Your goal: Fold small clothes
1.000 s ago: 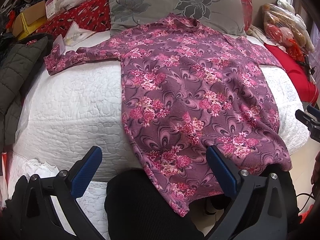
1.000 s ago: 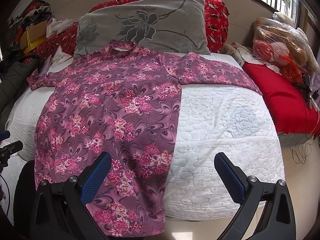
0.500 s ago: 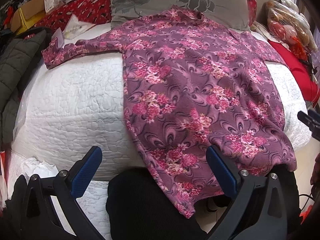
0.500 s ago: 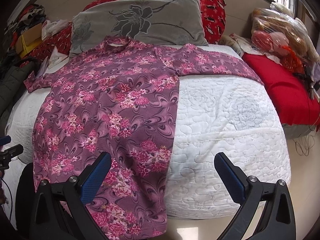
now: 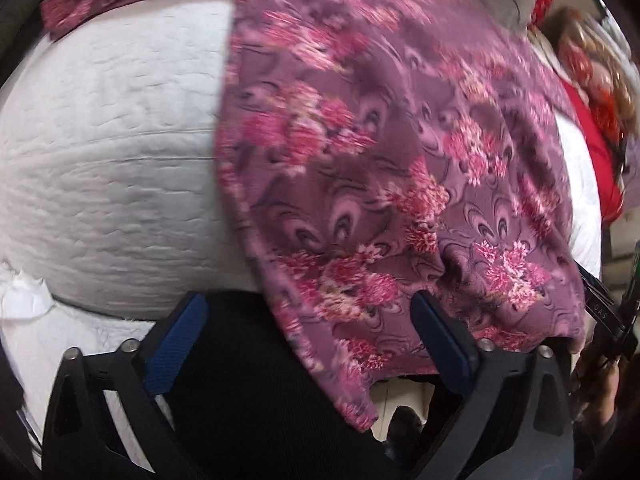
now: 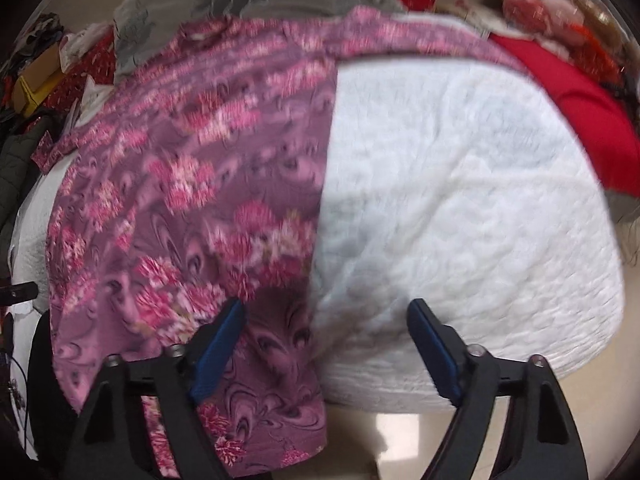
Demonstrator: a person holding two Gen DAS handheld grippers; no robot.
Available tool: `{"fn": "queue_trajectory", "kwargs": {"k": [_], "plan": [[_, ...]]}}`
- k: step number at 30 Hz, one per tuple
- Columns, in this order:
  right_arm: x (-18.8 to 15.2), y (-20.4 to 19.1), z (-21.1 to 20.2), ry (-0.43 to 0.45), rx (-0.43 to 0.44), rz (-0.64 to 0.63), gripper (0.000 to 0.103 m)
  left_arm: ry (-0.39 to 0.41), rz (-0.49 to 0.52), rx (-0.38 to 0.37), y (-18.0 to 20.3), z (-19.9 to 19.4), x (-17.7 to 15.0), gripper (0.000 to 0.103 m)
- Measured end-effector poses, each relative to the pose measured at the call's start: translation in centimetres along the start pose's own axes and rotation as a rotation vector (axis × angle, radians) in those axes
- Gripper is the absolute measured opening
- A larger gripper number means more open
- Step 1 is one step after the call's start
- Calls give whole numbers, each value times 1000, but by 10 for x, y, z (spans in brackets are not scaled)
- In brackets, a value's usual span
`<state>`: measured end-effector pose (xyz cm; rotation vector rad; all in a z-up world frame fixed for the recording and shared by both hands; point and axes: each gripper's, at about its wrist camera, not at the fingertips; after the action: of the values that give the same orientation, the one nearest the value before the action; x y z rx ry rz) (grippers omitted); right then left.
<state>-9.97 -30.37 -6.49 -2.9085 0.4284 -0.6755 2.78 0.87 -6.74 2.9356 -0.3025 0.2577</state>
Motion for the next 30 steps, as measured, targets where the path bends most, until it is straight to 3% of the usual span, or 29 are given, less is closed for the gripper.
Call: {"fn": "queue_trajectory", "kwargs": {"k": [1,2,3,4,5,7,9,10,13,16,20,23,26,27,30], "plan": [[-3,-2,6,-24,35,-1,69,-22,11,-11,6,4,1,87],[-4,-5,10,-37,56,-7,64,-51,28,-21,13,9,3,71],[-6,-9,13,-47,66,-20,64,-72,40,-26,18,12,4,42],[-8,-11,16,-40,59,-34,63,-96,49,-28,22,17,6,27],[-9,-10,16,-34,61,-34,62,-118,47,-29,24,21,6,3],[-9,-3,16,-27,72,-8,47,-119,24,-49,23,19,6,3],[-11,9,11,-20,108,21,10,-87,3,-81,17,4,5,3],[-13,17,7,-12,163,46,7,-73,-15,-101,12,-7,4,3],[-14,31,-21,51,238,96,7,-24,-108,-208,-11,-54,0,2],[-10,41,-66,136,331,131,7,42,-157,-265,-33,-99,-7,2],[-5,51,-104,216,374,153,1,56,-163,-228,-51,-112,-5,2],[-4,56,-93,191,312,157,1,3,-182,-159,-61,-86,-11,3],[-8,63,-59,84,269,209,2,-60,-239,-178,-66,-57,-20,3],[-8,65,-48,50,252,224,7,-65,-243,-185,-71,-56,-26,3],[-19,73,-30,-8,237,265,10,-55,-236,-197,-71,-60,-32,4]]}}
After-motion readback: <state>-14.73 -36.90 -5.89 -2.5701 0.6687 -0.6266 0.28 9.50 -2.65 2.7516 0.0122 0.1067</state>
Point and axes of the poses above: each gripper's, at about its wrist camera, not at the fingertips, and z roughly the way its jaws point, y to its right, x to its top, and after that the axes turned 1 degree about -x, right-handed
